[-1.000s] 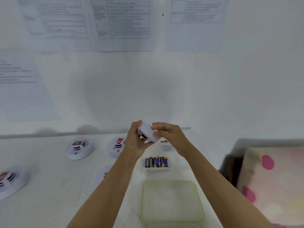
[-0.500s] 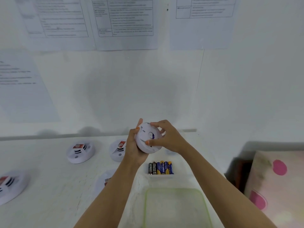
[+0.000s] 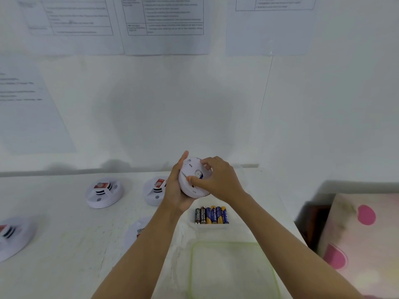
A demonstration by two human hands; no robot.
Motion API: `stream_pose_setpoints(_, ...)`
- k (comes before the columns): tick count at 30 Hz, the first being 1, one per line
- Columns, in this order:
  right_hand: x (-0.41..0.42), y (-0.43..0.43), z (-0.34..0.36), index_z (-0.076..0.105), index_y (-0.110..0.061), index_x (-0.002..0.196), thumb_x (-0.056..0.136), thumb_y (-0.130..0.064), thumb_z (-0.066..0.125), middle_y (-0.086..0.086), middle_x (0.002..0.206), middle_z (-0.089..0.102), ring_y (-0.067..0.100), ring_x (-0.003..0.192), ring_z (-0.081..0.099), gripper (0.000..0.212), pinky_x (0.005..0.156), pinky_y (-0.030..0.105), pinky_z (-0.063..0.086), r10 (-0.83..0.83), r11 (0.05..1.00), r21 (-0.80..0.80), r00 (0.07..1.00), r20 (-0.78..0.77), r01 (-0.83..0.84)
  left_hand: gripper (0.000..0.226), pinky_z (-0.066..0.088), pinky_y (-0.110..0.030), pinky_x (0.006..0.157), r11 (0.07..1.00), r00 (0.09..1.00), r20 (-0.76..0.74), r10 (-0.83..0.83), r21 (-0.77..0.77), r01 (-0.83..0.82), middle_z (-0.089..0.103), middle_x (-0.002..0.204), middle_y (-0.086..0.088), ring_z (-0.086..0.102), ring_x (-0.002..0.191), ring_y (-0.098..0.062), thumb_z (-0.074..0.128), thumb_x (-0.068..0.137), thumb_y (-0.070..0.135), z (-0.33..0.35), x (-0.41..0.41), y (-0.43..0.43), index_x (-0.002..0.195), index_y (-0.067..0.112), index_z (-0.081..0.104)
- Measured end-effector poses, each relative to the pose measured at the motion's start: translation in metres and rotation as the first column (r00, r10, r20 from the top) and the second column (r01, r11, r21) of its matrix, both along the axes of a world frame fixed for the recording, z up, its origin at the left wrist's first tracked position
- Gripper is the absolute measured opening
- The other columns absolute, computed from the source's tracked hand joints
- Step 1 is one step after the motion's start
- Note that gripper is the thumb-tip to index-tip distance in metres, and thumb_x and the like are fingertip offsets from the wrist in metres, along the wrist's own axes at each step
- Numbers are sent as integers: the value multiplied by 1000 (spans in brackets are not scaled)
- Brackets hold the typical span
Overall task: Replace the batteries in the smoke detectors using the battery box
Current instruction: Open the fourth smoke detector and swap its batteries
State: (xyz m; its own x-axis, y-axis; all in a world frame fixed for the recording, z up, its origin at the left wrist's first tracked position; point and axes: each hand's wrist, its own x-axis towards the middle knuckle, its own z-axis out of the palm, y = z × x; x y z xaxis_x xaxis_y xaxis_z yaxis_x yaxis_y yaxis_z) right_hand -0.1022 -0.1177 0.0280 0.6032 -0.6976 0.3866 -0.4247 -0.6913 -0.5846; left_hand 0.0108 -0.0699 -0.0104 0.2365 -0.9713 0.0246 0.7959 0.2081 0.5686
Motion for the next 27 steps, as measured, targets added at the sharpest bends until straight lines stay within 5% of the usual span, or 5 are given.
stream_pose_setpoints(5,5,3,2,53,-9,120,78,-44,67,7,109,57,21,97,54,56,82,28,43,41,999,-12,994,-103,-43,22,56,-36,68,993,997,36,75,87,-78,65,98,-8,66,81,-23,41,93,34,2,5,3,98,26,60)
stream_pose_setpoints(12,9,4,8,55,-4,106,80,-43,65,7,96,53,20,87,49,49,72,24,34,113,992,-22,967,-230,-122,56,51,-34,71,986,994,100,31,160,-47,70,74,-2,67,66,-17,33,93,39,12,2,11,60,23,75)
stream_pose_setpoints(19,11,1,15,47,-10,83,78,-38,68,1,79,39,14,67,35,35,57,16,26,153,985,-40,952,-264,-170,56,44,-40,80,979,995,91,30,199,-48,71,73,-4,66,69,-20,35,93,40,16,6,13,58,22,75)
stream_pose_setpoints(27,10,-5,24,56,-4,89,59,-50,58,2,83,43,17,71,40,55,59,23,32,205,968,-75,926,-317,-239,51,41,-44,87,970,997,62,55,232,-68,70,79,-8,57,85,-25,40,92,39,22,5,12,62,19,76)
